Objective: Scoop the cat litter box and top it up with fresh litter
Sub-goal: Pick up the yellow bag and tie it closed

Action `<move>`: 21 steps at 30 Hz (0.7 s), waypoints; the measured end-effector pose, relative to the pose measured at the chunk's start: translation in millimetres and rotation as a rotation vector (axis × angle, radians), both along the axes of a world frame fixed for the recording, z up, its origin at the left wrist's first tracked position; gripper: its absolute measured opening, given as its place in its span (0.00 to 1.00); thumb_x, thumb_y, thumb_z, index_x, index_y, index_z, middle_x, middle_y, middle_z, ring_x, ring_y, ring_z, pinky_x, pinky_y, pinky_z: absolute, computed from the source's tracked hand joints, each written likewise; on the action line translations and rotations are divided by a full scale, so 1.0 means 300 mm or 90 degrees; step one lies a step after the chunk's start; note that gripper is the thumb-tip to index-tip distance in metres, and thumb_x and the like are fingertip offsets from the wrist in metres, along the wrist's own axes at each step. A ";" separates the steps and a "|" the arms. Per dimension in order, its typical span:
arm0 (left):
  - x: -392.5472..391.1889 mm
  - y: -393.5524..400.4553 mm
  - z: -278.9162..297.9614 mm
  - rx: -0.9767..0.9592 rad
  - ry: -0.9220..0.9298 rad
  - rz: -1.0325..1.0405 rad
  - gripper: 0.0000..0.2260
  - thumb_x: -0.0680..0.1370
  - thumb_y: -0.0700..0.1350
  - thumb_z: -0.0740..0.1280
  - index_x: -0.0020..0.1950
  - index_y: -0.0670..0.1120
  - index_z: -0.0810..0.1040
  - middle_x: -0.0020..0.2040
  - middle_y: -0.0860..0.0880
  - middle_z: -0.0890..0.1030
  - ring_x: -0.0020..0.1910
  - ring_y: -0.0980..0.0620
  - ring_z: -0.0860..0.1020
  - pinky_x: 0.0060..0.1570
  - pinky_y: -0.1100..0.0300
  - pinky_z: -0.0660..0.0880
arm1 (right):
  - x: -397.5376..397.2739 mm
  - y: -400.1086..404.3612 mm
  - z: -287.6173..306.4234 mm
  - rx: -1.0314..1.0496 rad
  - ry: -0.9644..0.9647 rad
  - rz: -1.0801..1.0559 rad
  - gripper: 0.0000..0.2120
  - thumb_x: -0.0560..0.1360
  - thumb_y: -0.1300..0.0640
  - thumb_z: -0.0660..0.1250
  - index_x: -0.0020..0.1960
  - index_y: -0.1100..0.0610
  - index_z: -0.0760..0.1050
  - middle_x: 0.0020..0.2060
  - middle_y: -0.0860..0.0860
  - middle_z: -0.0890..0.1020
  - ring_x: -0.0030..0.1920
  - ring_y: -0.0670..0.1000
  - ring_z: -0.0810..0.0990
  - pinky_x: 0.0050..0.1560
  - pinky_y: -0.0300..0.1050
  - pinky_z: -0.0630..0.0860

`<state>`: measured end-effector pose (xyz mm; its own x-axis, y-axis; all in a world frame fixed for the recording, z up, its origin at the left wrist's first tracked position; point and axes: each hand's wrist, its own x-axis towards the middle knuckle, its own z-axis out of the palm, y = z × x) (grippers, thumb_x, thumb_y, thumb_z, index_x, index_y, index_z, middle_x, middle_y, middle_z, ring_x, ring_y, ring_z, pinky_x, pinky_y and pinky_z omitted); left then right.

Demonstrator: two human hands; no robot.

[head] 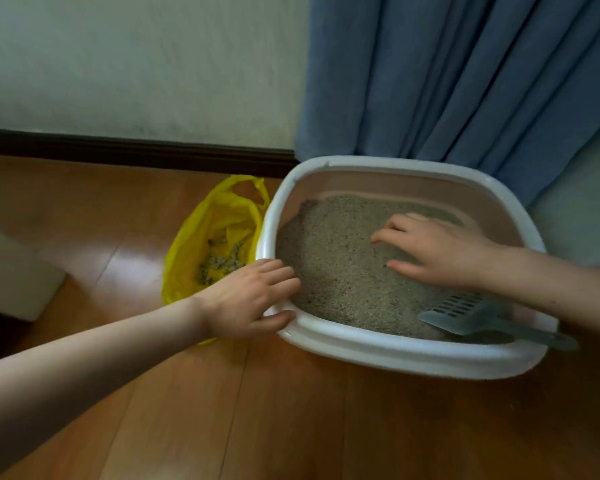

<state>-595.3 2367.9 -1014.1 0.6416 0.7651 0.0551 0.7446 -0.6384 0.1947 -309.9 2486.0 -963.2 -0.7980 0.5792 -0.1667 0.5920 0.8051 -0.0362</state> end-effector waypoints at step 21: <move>-0.433 -0.165 -0.054 -0.028 0.200 0.124 0.19 0.70 0.59 0.66 0.55 0.48 0.75 0.49 0.51 0.76 0.50 0.49 0.73 0.56 0.52 0.71 | -0.879 0.245 -0.087 -0.063 0.045 -0.026 0.32 0.77 0.52 0.62 0.77 0.54 0.54 0.66 0.58 0.70 0.63 0.60 0.73 0.56 0.52 0.74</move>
<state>-725.3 2318.5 -1030.4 0.4644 0.8718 -0.1562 0.8791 -0.4752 -0.0384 -573.7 2559.3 -989.2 -0.7856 0.5950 -0.1696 0.6176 0.7707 -0.1571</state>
